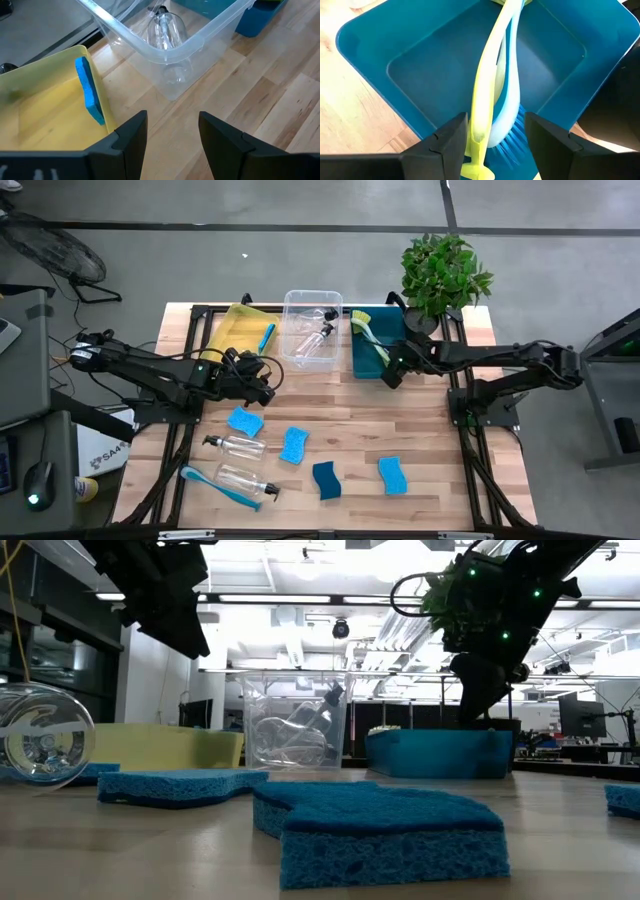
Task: Pick & Place Kitchen Sink Supplies
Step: Put the blue sponge into the yellow bin
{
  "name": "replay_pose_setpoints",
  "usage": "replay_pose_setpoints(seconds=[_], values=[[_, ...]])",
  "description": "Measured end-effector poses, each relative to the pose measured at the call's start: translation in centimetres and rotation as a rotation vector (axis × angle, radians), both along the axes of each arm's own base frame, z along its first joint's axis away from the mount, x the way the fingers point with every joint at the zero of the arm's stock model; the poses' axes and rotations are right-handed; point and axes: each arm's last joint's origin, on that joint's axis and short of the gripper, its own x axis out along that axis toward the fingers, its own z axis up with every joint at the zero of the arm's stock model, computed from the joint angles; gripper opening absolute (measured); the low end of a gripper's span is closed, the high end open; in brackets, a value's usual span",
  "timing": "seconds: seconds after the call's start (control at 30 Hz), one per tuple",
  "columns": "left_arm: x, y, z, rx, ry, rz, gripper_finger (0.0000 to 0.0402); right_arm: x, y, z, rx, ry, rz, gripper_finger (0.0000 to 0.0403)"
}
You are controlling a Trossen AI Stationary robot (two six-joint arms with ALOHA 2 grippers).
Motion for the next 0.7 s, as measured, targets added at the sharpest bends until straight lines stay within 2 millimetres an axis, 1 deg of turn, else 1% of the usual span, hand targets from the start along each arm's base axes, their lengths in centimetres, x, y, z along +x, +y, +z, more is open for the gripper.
replay_pose_setpoints(seconds=[0.2,0.43,0.57,0.7], values=[[0.0,0.0,0.0,0.0,0.0,0.0,0.0173,-0.1,0.1,0.4,0.02,-0.026,0.021,0.019],[0.0,0.0,0.0,0.0,0.0,0.001,0.0173,-0.9,0.8,2.0,0.049,-0.12,0.1,0.019],[0.0,0.0,0.0,0.0,-0.001,0.001,0.0173,-1.1,2.1,2.9,0.092,-0.172,0.209,0.019],[0.0,0.0,0.0,0.0,-0.001,0.001,0.0173,-1.2,4.1,3.5,0.138,-0.21,0.35,0.019]])
